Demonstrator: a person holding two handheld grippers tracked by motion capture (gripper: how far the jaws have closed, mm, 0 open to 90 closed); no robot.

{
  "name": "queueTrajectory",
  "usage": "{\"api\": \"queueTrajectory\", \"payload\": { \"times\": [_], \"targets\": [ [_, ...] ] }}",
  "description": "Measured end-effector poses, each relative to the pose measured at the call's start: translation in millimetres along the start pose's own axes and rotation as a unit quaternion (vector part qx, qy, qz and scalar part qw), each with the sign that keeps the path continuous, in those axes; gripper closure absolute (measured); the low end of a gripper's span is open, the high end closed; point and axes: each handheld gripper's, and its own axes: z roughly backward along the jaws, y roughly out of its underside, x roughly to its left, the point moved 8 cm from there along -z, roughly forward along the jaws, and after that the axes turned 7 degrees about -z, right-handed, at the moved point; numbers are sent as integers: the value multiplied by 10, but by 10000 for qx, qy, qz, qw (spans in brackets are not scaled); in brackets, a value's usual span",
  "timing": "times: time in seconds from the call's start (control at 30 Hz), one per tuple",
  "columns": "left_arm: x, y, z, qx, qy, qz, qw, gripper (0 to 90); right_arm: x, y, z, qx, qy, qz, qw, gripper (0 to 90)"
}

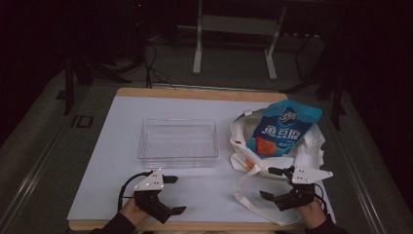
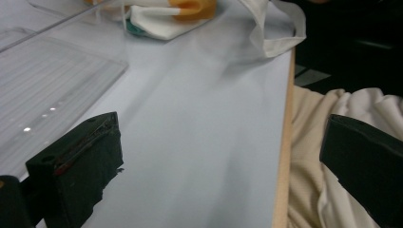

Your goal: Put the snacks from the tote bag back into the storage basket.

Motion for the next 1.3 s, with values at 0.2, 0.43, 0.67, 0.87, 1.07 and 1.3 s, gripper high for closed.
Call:
{"api": "queueTrajectory", "payload": {
  "times": [0.2,0.43,0.67,0.87,1.07,1.3],
  "targets": [
    [-52,-81,-22,44,144,177,9997,7,43,-9,8,197,-208,-158,9995,130],
    [-161,-281,-47,-9,323,83,9994,7,108,-65,26,280,-291,-93,9991,129],
    [-193,-396,-79,126,444,-34,9989,7,142,-175,70,223,-429,61,9988,128],
    [-148,-575,-169,223,526,-139,9983,7,155,-346,159,78,-487,230,9985,126],
    [-56,-843,-242,94,530,-326,9980,7,132,-555,296,-129,-427,415,9981,126],
    [72,-1140,-299,-116,434,-527,9976,7,31,-723,463,-315,-223,548,9977,129]
  ]
}}
